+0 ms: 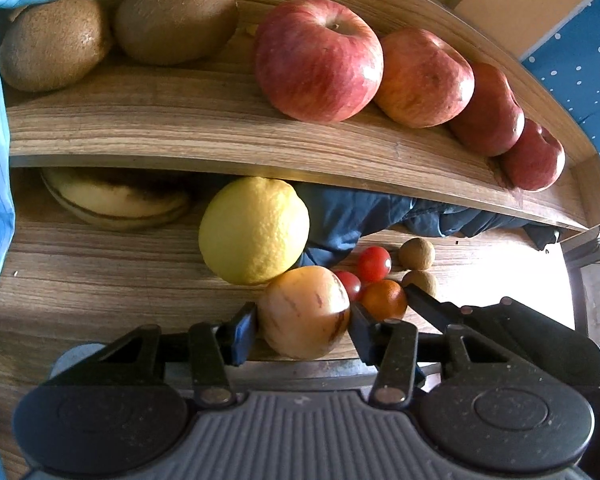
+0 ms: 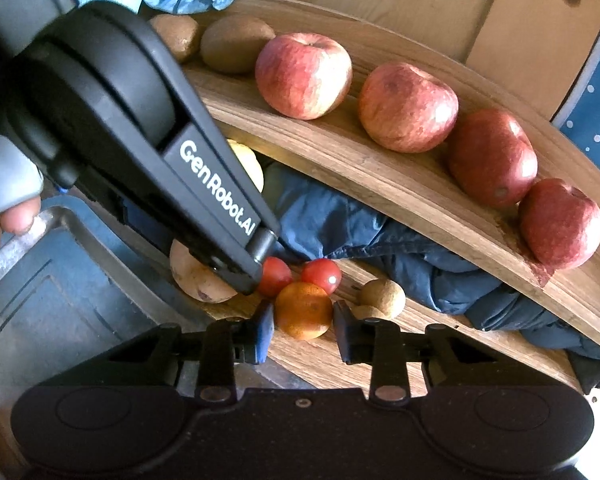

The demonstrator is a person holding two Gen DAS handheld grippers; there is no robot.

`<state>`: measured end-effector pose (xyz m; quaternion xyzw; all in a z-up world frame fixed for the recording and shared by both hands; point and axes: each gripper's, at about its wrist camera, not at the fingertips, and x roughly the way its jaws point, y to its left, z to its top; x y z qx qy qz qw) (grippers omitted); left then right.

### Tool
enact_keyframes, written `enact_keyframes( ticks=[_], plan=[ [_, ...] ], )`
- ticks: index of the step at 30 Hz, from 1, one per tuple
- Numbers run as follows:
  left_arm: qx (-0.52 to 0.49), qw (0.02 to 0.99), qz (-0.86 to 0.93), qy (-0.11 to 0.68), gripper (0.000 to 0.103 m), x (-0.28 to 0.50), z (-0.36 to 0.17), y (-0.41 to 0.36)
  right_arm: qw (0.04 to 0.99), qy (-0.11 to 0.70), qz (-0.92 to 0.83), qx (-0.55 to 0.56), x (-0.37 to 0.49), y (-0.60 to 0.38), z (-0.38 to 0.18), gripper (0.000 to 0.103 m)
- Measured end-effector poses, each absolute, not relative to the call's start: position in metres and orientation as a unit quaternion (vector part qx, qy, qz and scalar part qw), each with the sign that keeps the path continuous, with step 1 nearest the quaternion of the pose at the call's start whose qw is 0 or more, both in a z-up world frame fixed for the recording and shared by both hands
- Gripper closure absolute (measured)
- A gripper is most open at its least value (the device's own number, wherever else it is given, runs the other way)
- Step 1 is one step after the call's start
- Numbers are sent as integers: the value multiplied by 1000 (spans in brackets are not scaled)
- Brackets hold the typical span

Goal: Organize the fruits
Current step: 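Grasp the tangerine with the right tool while the left tool grasps the round pale fruit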

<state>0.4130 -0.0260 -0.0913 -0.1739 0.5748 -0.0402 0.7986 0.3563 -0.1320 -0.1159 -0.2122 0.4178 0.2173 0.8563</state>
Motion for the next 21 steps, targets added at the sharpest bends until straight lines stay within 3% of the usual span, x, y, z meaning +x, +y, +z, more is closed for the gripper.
enact_keyframes(
  ticks=[21],
  plan=[
    [-155,814,-57,557,51,390,-72,-45,870,403,212,-192,321,-153,-92,70]
  ],
)
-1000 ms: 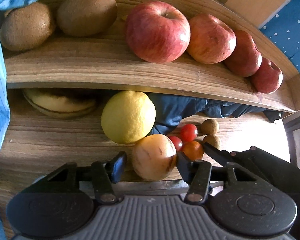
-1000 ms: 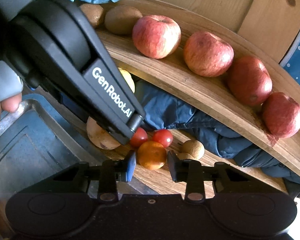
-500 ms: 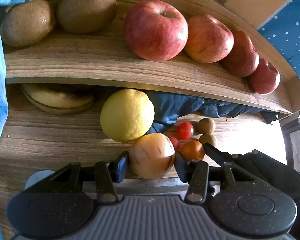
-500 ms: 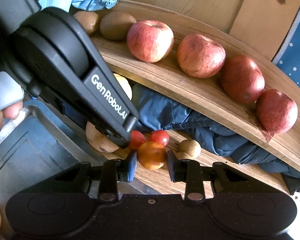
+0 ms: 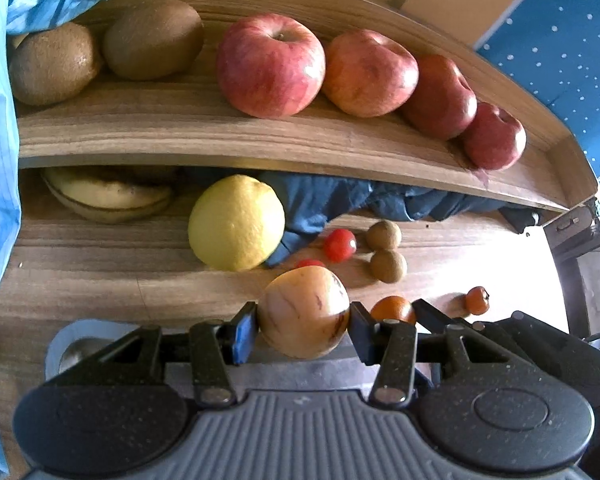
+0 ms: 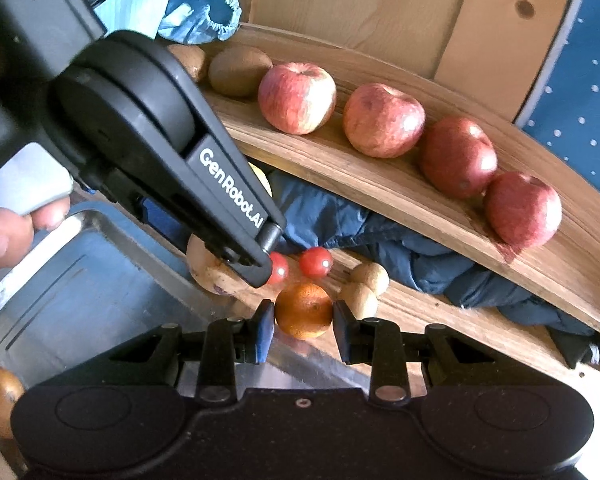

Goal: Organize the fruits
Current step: 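Lift both held fruits and carry them toward the tray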

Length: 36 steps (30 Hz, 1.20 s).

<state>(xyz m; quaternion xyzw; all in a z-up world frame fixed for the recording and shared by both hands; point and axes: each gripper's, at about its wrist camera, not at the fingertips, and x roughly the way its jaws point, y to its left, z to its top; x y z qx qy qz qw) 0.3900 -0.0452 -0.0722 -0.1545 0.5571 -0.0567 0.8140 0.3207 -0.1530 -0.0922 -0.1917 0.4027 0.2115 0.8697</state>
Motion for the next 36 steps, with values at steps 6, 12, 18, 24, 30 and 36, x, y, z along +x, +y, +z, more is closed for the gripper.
enact_keyframes(
  ticks=[6,12,18,24,30,36],
  plan=[
    [-146,817,-68,554,51,374,-64,-60,870,413,200,-182,297,-166,-84,70],
    [-139,816,-80,556,51,356,-61,-77,870,420,191,-175,270,-179,-82,70],
    [-130,812,-93,562,51,340,-64,-95,867,429,186,-173,242,-194,-80,70],
    [-121,806,-103,570,51,322,-66,-112,863,436,189,-171,220,-204,-80,70],
    [-115,799,-106,581,51,308,-72,-125,855,448,201,-168,200,-212,-82,70],
    [-110,792,-104,591,51,294,-78,-134,842,464,216,-169,182,-215,-88,70]
  ],
)
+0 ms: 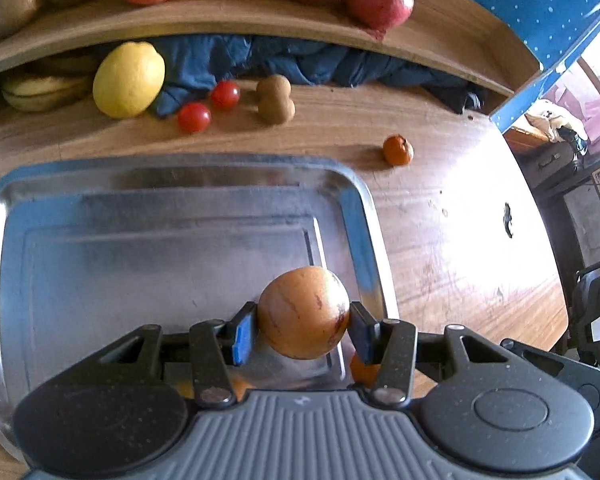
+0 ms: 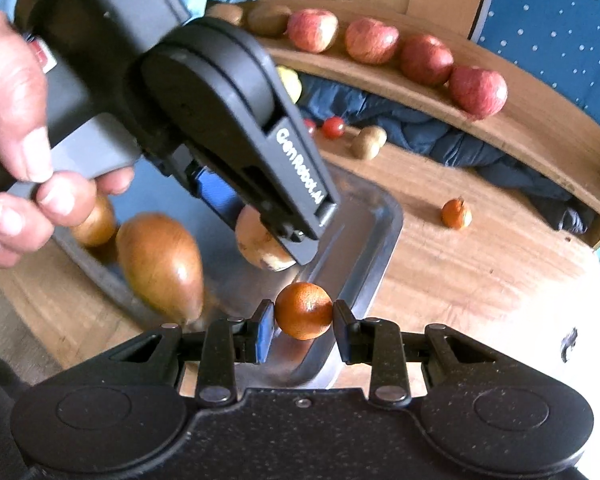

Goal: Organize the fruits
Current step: 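Lift both held fruits and carry them toward the tray, then open both tools to drop the tangerine and pale fruit into the tray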

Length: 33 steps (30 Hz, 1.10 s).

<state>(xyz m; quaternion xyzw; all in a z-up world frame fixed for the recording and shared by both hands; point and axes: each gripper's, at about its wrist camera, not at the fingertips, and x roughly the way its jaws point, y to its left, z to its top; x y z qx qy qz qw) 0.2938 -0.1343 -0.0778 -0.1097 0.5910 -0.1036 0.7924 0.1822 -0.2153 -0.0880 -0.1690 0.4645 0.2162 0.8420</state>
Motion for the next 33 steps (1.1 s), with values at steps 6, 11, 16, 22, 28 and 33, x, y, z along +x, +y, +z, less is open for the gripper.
enact_keyframes(
  ticks=[6,11,16,22,28,33],
  plan=[
    [-105,789,-99,597,51,283,-82,-143,835,472,227,-169,169,-217,-92,70],
    [-98,792,-96,594,51,276,-81,-149,836,470,229,-168,164,-218,-93,69],
    [-81,798,-92,590,50,274,-80,-155,836,468,231,-169,166,-219,-94,69],
    [-76,801,-88,587,50,272,-78,-156,837,466,231,-169,163,-219,-93,69],
    [-86,803,-82,584,44,267,-75,-155,839,465,231,-162,159,-225,-91,57],
    [-93,813,-80,569,29,257,-64,-156,843,460,235,-150,153,-235,-86,44]
  ],
)
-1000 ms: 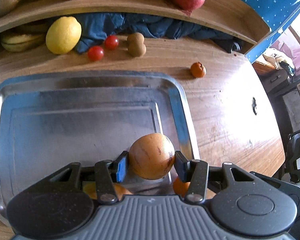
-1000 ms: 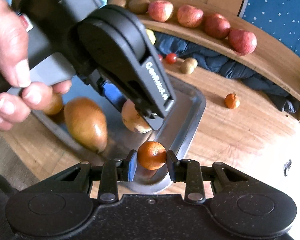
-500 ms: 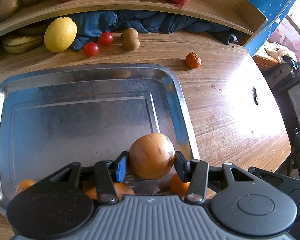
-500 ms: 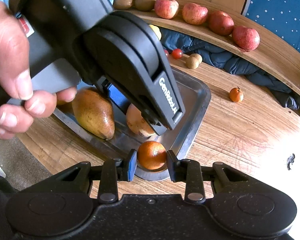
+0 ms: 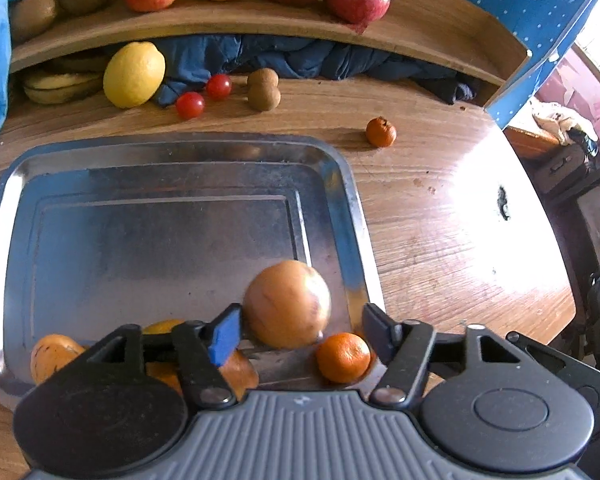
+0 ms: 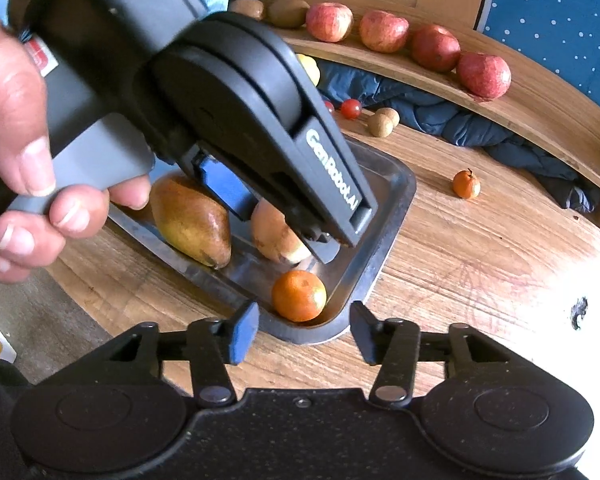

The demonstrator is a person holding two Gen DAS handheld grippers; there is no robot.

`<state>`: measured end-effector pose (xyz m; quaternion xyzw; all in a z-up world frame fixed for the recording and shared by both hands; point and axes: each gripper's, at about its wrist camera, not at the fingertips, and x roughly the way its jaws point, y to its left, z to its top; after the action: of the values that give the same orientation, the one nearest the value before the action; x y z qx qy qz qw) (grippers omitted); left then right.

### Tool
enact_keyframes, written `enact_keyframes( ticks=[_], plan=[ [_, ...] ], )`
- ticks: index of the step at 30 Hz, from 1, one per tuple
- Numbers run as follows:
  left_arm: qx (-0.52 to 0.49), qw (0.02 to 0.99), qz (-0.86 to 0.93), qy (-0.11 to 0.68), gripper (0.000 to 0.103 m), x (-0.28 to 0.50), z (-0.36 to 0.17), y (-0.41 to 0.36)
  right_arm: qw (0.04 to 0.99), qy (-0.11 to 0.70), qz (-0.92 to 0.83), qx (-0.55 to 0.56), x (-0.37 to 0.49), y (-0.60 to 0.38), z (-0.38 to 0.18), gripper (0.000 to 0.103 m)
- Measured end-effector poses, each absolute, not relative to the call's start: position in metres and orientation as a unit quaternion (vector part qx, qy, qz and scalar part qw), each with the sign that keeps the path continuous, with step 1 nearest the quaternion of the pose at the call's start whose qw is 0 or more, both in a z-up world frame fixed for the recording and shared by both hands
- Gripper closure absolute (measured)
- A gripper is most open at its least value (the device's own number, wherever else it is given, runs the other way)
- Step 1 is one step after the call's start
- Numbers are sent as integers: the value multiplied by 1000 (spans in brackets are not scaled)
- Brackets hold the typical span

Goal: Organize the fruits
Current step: 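Open both tools to drop the tangerine and pale fruit into the tray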

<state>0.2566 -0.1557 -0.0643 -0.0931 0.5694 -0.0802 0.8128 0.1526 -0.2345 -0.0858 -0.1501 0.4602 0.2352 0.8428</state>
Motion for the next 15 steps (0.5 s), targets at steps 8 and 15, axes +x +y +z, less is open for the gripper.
enact_keyframes(
  ticks=[8,15],
  plan=[
    [-98,832,-70,541,8,233,-38,-147,844,467,235,-123,151,-250,-76,11],
    [-72,826,-34,558,2,202,-28,-122,833,477,250,-124,147,-251,-74,1]
  ],
)
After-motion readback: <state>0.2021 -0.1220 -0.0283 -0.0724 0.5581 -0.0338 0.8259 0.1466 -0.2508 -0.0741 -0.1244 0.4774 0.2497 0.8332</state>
